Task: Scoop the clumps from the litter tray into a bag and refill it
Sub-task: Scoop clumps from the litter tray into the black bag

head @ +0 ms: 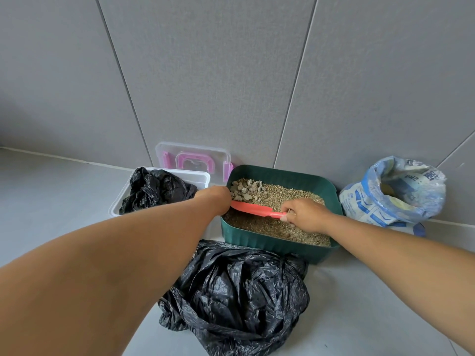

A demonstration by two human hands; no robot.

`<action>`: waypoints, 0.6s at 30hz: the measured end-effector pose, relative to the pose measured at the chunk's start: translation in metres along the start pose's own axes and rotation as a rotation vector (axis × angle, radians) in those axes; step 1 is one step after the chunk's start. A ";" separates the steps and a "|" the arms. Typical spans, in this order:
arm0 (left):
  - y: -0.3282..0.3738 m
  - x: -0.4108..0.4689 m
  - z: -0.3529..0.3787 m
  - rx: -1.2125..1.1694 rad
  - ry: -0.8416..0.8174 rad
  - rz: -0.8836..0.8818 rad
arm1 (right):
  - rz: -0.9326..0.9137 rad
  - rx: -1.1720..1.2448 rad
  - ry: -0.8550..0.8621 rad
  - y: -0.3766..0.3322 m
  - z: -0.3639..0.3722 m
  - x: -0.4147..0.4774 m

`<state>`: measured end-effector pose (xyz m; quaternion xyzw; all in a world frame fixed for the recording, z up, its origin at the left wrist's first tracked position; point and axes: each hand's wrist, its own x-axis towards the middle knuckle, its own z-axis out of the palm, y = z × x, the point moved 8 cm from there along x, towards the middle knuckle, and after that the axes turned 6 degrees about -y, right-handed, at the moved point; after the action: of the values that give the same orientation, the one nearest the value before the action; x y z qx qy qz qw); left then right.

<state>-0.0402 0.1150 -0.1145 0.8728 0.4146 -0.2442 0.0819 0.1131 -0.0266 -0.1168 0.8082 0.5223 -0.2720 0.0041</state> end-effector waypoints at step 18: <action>0.001 -0.004 -0.001 -0.007 0.007 0.012 | -0.031 0.014 0.035 0.002 0.005 -0.001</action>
<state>-0.0416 0.1122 -0.1117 0.8757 0.4107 -0.2393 0.0851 0.1123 -0.0294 -0.1213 0.8046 0.5330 -0.2614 -0.0150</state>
